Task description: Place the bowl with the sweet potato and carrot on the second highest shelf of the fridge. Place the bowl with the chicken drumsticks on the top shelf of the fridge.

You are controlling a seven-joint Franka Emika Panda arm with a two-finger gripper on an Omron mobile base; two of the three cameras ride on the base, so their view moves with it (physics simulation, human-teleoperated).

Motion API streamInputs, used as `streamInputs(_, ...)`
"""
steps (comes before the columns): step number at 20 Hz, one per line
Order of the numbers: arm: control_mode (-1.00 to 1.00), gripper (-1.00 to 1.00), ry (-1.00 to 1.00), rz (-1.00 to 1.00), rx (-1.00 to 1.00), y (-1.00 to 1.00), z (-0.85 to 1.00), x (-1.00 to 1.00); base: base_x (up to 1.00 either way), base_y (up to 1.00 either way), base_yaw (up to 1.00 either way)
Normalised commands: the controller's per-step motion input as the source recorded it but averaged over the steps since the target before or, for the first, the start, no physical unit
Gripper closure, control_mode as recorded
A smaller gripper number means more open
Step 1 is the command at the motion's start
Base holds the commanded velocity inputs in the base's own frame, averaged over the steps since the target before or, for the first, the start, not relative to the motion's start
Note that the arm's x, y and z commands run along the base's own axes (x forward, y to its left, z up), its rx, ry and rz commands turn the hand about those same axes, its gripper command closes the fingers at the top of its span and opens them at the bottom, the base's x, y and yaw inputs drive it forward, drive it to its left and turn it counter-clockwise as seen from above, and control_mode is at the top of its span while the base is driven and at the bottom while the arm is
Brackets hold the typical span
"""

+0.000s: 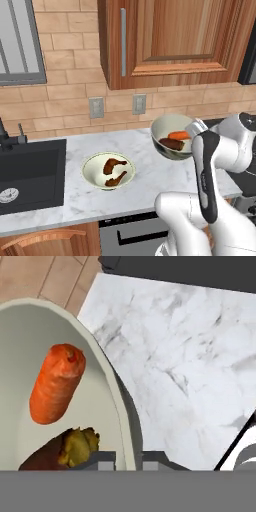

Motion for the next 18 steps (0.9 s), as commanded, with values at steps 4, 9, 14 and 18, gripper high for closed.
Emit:
streamInputs(4, -1.00, 1.00, -0.20, -0.19, 0.07, 0.36, 0.34, -0.94, 0.00, 0.00, 0.00)
streamInputs(9, 1.00, 1.00, 0.00, 0.00, 0.00, 0.00, 0.00, 0.00, -1.00, -0.04, -0.29)
streamInputs(14, 1.00, 1.00, 0.00, 0.00, 0.00, 0.00, 0.00, 0.00, -0.96, -0.17, -0.48)
streamInputs(18, 1.00, 1.00, 0.00, 0.00, 0.00, 0.00, 0.00, 0.00, -0.63, -0.41, -0.56)
